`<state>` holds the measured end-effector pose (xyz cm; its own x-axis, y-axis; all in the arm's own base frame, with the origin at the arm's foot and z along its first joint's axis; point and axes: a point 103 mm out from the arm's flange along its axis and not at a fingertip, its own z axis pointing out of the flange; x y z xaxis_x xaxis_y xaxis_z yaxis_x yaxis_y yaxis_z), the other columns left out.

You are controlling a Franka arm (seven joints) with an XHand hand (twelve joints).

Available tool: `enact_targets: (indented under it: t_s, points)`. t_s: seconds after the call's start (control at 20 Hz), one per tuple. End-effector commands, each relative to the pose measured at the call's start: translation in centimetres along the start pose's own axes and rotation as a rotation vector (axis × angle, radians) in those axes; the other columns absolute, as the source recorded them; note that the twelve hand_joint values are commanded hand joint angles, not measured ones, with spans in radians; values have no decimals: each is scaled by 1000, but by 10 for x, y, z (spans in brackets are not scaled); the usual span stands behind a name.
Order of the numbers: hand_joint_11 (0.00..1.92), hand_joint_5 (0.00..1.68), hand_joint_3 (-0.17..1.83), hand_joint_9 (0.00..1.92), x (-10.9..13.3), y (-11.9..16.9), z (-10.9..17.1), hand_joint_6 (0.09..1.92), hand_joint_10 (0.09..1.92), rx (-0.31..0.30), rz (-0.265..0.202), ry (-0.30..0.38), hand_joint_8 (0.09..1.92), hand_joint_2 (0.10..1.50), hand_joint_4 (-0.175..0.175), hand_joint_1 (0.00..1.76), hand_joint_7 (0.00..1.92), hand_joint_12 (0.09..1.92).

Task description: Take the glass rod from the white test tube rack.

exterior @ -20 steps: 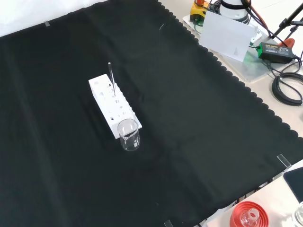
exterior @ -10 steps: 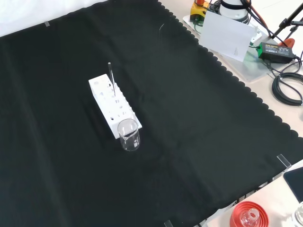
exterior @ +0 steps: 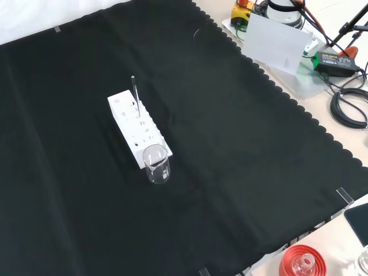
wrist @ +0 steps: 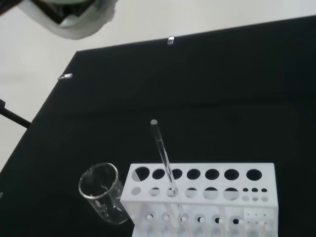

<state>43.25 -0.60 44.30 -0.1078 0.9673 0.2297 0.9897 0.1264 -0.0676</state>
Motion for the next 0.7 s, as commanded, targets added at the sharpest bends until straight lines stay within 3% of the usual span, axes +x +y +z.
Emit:
enact_targets:
  t_s: [0.05,0.7]
  points:
    - [391,335,594,503,-11,25,15,416,973,38,-6,21,1019,556,37,802,304,1457]
    - [377,393,526,502,-12,45,44,379,952,112,-9,40,1000,557,31,713,270,1448]
